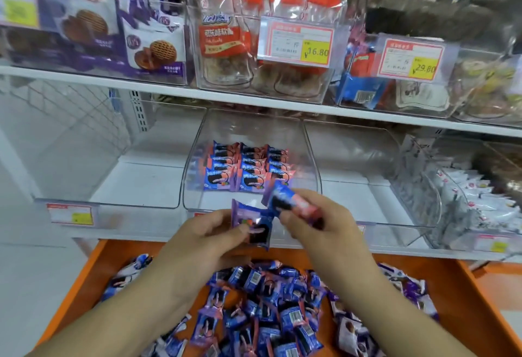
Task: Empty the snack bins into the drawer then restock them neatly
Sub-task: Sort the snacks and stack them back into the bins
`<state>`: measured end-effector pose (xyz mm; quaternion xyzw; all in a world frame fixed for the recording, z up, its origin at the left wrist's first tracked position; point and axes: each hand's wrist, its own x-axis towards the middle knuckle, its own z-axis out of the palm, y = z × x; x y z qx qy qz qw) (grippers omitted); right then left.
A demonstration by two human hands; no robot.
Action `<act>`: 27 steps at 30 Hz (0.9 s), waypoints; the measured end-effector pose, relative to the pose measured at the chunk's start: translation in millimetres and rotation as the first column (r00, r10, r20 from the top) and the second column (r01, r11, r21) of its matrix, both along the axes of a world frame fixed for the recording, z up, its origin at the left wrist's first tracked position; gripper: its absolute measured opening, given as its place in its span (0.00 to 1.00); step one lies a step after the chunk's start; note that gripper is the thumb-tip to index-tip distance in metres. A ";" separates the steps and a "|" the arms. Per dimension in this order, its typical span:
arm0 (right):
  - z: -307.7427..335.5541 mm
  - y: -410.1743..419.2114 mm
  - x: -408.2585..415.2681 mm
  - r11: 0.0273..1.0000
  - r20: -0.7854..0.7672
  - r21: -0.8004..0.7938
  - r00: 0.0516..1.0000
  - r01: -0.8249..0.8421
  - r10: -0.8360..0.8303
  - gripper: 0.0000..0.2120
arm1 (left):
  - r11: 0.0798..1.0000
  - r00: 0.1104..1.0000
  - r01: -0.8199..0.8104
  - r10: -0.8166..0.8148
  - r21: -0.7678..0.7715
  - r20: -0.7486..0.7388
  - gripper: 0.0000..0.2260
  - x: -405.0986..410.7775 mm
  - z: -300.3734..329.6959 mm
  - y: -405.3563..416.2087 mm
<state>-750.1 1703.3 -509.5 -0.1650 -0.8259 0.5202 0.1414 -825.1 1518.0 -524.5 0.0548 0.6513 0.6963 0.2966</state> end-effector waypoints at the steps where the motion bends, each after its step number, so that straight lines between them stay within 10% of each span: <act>1: 2.4 5.2 0.4 0.994 -0.016 -0.103 1.000 0.021 -0.023 0.11 | 1.000 1.000 -0.018 0.018 0.007 0.007 0.09 -0.9 1.0 -2.1; 8: 8.4 20.8 13.9 0.889 -0.111 -0.450 0.993 -0.083 0.036 0.04 | 0.997 0.999 -0.045 0.044 0.061 0.023 0.10 -0.8 7.8 -11.7; 27: 16.7 19.3 24.0 0.951 -0.111 -0.289 0.990 -0.111 0.081 0.08 | 0.989 0.969 -0.068 0.034 -0.134 -0.243 0.10 -1.1 14.0 -20.5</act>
